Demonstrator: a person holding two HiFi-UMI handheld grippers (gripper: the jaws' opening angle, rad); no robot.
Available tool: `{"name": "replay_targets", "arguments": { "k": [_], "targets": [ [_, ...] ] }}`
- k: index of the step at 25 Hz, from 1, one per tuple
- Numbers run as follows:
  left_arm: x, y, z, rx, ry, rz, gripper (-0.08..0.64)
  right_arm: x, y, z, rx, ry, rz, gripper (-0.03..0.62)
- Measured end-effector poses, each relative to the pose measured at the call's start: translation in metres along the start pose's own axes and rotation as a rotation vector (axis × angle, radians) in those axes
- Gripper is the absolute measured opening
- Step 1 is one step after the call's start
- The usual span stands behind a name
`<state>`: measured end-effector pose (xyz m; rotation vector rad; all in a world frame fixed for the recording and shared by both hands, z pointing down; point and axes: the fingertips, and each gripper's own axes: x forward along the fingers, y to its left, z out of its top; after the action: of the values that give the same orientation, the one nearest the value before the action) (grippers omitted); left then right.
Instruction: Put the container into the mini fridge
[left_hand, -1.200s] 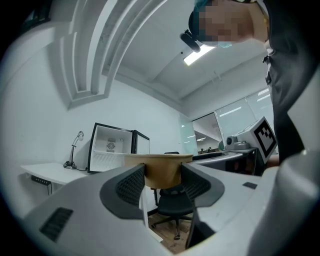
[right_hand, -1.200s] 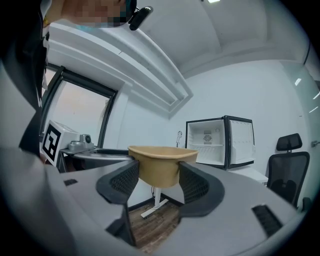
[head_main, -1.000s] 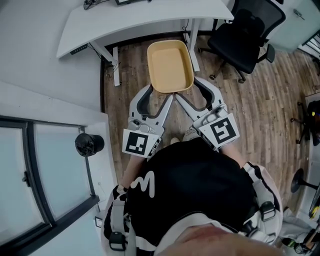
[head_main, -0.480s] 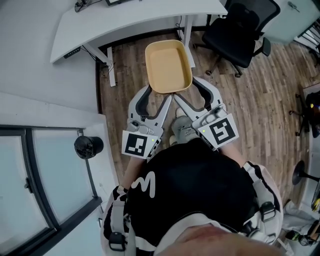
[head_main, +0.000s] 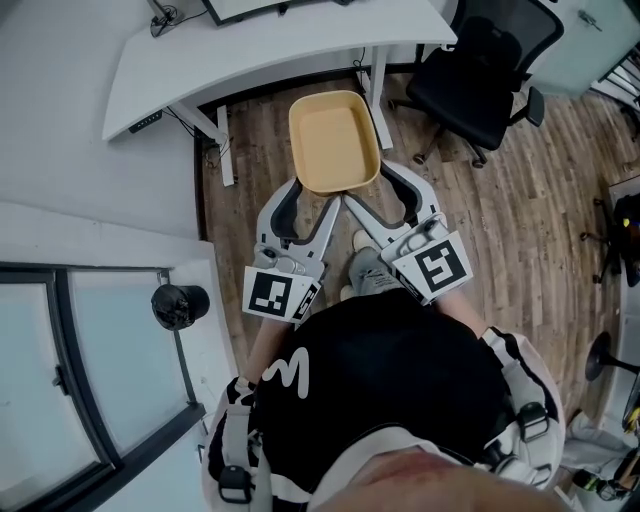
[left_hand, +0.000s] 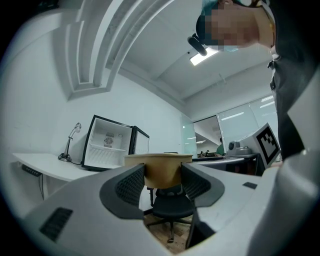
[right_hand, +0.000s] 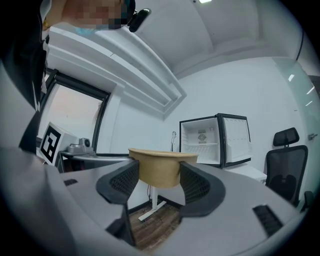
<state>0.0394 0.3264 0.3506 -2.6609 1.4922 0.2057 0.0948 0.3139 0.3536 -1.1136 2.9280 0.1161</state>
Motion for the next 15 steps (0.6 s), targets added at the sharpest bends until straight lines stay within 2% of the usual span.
{"name": "replay_targets", "arguments": {
  "k": [15],
  "targets": [
    [0.064, 0.056, -0.005, 0.013, 0.009, 0.036, 0.23, 0.069, -0.054, 0.003, 0.004, -0.017, 0.041, 0.259]
  ]
}}
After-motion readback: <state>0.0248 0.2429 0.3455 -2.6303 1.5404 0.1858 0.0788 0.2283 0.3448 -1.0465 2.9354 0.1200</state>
